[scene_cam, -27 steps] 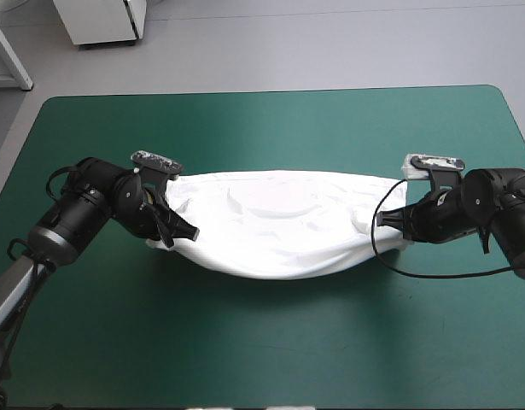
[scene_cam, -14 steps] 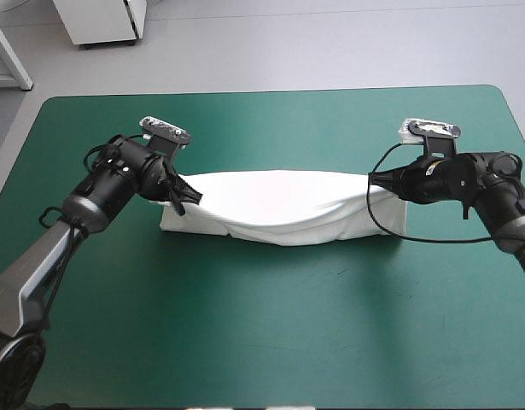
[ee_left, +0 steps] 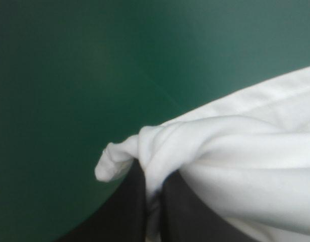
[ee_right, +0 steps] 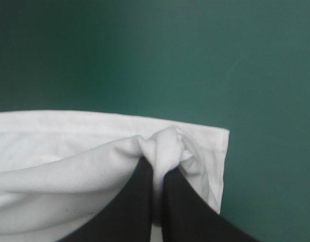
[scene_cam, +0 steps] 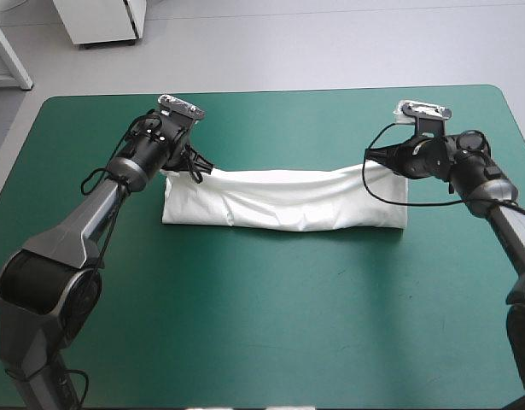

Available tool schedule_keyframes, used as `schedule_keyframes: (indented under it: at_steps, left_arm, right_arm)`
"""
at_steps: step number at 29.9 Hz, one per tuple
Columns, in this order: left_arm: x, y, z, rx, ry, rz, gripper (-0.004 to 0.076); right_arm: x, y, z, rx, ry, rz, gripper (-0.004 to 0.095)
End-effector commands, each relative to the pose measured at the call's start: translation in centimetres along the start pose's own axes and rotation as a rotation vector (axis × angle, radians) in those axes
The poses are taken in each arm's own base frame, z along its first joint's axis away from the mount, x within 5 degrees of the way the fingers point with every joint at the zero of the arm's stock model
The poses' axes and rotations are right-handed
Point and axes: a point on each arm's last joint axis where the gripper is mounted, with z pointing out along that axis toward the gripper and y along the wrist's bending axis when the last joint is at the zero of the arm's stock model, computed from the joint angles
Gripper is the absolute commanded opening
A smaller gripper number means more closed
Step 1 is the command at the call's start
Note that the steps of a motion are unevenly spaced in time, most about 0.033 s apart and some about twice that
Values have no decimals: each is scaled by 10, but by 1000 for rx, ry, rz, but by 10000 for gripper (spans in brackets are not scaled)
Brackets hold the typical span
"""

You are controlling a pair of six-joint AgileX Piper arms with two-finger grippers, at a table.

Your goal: Fold the cloth

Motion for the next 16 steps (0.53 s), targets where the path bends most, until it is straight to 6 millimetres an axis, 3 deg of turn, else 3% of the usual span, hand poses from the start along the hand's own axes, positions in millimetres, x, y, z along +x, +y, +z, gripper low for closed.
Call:
schedule_keyframes:
  at_steps: [1, 6, 10, 16]
  left_arm:
    - [-15, 15, -16, -25, -100, -55, -9]
    - [-17, 7, 15, 17, -75, -74, -9]
    - [-15, -1, 35, 46, -52, -78, -9]
    - [-16, -8, 48, 90, -59, -104, -6]
  right_arm:
    - [-29, -10, -6, 8, -117, 25, -19]
    - [-26, -21, 37, -3, 34, 70, -19]
    - [-21, -19, 64, -45, 105, 70, -19]
    - [-19, -17, 77, -74, 141, 69, -8]
